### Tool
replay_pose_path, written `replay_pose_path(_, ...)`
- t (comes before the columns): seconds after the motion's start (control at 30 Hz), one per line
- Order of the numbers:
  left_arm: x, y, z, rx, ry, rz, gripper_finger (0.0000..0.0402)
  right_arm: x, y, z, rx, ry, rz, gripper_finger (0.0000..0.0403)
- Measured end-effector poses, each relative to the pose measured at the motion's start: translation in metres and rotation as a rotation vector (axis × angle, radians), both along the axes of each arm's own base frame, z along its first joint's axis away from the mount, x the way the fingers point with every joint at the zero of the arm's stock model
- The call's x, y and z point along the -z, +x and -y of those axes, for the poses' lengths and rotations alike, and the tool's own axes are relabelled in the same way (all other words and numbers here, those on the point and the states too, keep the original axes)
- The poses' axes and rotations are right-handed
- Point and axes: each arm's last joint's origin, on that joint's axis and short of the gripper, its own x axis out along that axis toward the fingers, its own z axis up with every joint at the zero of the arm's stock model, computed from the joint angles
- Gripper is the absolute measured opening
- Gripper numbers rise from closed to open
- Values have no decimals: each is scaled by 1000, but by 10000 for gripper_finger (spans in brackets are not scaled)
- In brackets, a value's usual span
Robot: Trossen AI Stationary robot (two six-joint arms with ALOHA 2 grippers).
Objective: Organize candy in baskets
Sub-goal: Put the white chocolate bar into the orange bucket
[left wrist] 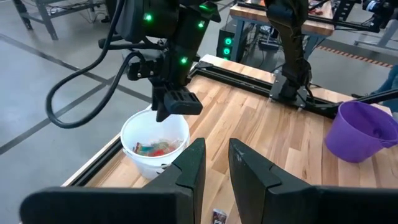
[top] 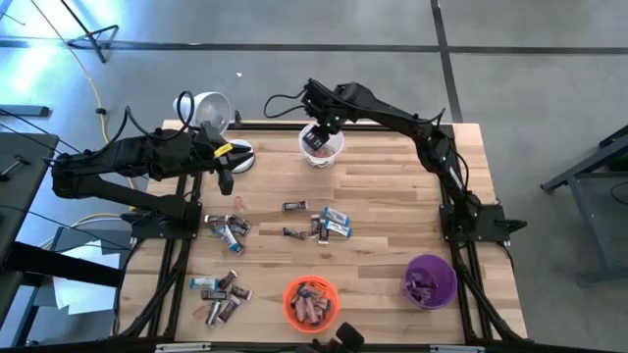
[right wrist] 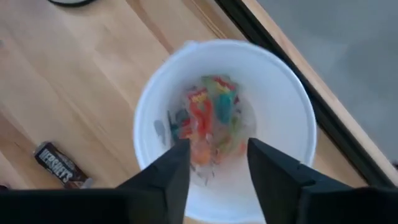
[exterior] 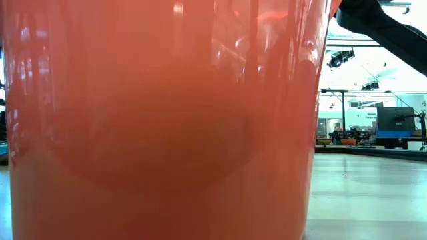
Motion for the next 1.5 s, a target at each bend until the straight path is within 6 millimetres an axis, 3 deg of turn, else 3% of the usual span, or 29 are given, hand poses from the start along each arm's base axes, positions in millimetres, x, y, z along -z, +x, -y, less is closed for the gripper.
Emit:
replay_pose_path(0.17,0,0,0,0,0,-1,55,5,-12,-10,94,212,-76,173)
replay_pose_path(0.27,0,0,0,0,0,-1,55,7,-17,-26,85,323,-167,167)
replay_pose_path(0.37,0,0,0,0,0,-1,55,8,-9,-45,63,329,-177,160)
replay_pose_path(0.83,4,-2,0,9,-3,-46,55,8,19,-173,-195,317,-230,149)
replay_pose_path(1.07,4,-2,0,22,2,-51,55,8,19,-224,-183,239,-250,149)
replay_pose_path(1.2,4,-2,0,29,16,-58,55,8,19,-235,-192,170,-254,149)
replay_pose_path(1.5,4,-2,0,16,20,-56,55,8,19,-225,-227,175,-258,149)
